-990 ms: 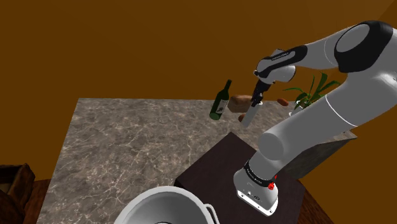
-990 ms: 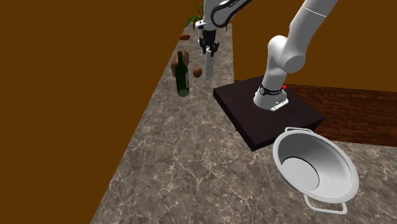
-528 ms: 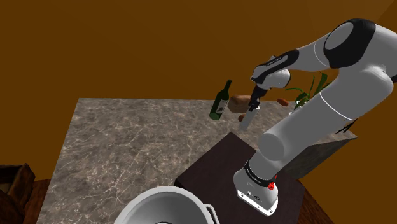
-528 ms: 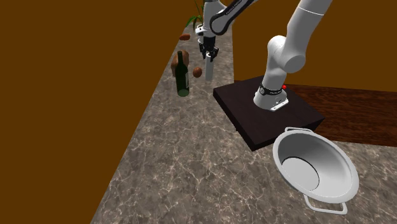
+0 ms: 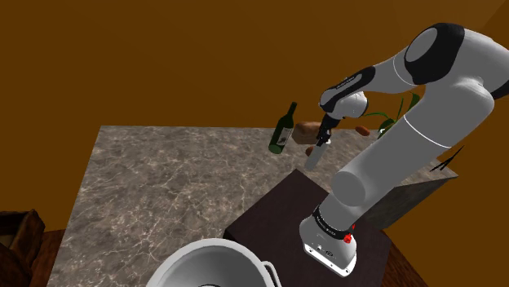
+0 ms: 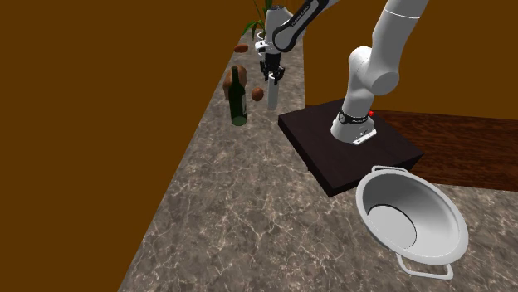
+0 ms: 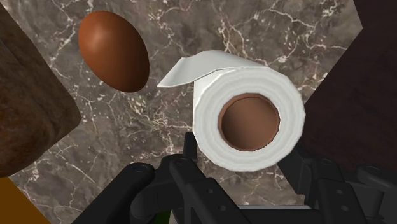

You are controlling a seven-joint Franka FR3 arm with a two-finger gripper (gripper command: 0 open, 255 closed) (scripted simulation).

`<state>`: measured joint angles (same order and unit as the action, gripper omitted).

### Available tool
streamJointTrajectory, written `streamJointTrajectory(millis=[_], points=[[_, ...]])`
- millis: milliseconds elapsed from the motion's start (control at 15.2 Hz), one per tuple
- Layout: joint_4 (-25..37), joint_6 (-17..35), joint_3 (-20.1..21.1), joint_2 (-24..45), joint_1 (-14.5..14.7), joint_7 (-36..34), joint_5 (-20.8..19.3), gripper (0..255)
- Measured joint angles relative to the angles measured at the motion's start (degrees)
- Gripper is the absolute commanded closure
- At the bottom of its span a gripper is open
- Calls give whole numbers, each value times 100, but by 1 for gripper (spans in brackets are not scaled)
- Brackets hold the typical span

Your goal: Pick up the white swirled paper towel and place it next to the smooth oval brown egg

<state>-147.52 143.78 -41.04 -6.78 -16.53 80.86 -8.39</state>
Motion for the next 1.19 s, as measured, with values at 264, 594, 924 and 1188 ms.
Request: streamJointTrajectory(millis=[264, 594, 924, 1188], points=[[0, 5, -1, 4, 1, 3, 4, 0], [0, 5, -1, 4, 1, 3, 4, 0], [181, -688, 186, -593, -116, -337, -400, 0], [231, -882, 225, -746, -169, -382, -493, 0]])
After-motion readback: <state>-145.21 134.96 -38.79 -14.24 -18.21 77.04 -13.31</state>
